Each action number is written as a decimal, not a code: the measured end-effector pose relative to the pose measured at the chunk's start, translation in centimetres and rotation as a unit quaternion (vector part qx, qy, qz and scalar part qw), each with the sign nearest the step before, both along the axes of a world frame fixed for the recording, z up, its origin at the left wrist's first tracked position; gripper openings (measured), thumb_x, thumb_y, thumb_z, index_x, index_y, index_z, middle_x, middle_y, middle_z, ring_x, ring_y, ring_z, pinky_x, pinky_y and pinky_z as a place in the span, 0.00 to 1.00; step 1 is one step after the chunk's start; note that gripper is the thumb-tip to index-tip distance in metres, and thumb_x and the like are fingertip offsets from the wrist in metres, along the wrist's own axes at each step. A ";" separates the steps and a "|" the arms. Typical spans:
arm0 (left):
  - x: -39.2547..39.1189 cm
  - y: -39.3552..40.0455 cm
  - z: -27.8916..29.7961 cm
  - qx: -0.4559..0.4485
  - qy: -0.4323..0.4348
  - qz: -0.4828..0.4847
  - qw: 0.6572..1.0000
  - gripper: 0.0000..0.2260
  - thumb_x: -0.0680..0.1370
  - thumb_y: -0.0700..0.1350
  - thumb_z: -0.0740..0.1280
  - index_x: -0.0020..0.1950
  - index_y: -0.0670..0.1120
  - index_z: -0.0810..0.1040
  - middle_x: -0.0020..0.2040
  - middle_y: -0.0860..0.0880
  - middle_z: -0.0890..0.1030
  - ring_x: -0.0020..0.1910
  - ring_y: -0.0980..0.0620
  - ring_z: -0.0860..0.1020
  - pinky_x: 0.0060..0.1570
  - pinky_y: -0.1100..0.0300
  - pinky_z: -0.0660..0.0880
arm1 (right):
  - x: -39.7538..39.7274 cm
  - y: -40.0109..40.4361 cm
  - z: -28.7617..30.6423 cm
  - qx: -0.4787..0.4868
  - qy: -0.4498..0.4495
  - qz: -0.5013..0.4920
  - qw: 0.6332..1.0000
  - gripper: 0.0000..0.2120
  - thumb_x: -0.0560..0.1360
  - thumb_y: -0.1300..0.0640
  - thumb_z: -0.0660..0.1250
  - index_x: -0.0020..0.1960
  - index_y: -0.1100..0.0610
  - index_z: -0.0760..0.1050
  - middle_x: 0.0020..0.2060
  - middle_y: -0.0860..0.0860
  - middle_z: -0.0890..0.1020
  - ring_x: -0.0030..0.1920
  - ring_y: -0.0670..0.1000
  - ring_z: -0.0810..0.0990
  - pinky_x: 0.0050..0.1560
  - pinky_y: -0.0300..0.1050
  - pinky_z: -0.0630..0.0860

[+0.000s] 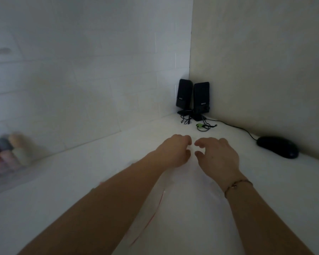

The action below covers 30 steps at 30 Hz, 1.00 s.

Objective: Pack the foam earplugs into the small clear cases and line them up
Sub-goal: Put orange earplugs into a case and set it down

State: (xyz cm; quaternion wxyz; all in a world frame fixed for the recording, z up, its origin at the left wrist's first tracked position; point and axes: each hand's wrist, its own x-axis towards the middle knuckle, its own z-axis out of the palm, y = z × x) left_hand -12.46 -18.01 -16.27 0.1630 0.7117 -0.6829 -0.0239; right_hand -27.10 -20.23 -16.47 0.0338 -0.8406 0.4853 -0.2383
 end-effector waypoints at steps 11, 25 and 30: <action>3.8 15.5 3.4 -0.125 0.585 0.001 0.801 0.16 0.69 0.48 0.75 0.53 0.42 0.80 0.45 0.43 0.85 0.42 0.48 0.82 0.42 0.58 0.79 | 3.9 7.2 2.1 -0.142 -0.305 0.322 0.885 0.06 0.73 0.55 0.72 0.49 0.55 0.81 0.44 0.42 0.81 0.44 0.34 0.74 0.48 0.24 0.67; 4.2 18.4 0.7 -0.095 0.812 -0.069 0.572 0.26 0.63 0.50 0.81 0.53 0.36 0.80 0.48 0.38 0.83 0.44 0.47 0.83 0.47 0.57 0.82 | 5.4 11.4 1.6 -0.188 -0.346 0.372 0.840 0.03 0.73 0.59 0.72 0.45 0.56 0.84 0.45 0.44 0.85 0.45 0.41 0.82 0.58 0.41 0.76; 4.4 18.5 0.9 -0.127 0.813 -0.058 0.565 0.25 0.55 0.47 0.85 0.47 0.40 0.81 0.47 0.38 0.82 0.43 0.46 0.83 0.44 0.59 0.81 | 5.7 11.2 1.3 -0.175 -0.282 0.364 0.870 0.08 0.74 0.56 0.68 0.47 0.58 0.83 0.46 0.44 0.85 0.44 0.40 0.82 0.62 0.39 0.73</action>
